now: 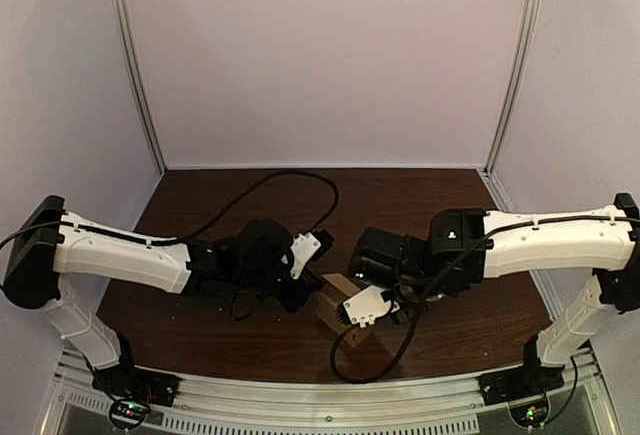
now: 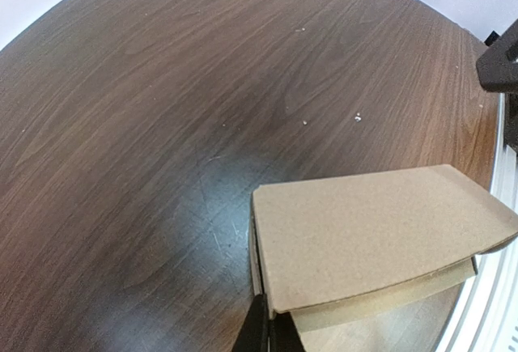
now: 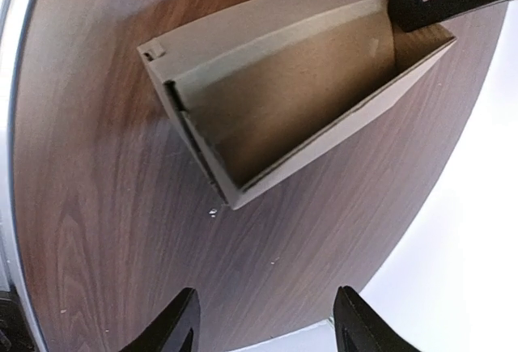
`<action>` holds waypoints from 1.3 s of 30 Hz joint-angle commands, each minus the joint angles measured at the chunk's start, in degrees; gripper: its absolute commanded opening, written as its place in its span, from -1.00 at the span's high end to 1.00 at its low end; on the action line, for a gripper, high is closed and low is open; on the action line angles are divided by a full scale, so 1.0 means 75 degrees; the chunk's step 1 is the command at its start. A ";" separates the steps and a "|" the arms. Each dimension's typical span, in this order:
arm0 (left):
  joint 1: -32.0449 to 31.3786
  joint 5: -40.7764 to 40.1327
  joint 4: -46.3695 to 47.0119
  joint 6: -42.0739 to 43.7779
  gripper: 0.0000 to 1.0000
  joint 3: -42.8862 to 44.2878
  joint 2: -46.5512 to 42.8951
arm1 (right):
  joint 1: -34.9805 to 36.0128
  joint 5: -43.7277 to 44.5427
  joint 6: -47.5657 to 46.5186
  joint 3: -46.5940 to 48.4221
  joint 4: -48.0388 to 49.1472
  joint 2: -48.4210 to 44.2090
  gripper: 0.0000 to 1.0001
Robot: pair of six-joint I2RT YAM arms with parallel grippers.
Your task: Fold the paper box
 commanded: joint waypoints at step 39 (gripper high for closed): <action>-0.0106 -0.0591 -0.2173 -0.0382 0.35 0.1361 -0.0951 | -0.4024 -0.8930 0.2496 0.2191 -0.0964 0.2026 -0.15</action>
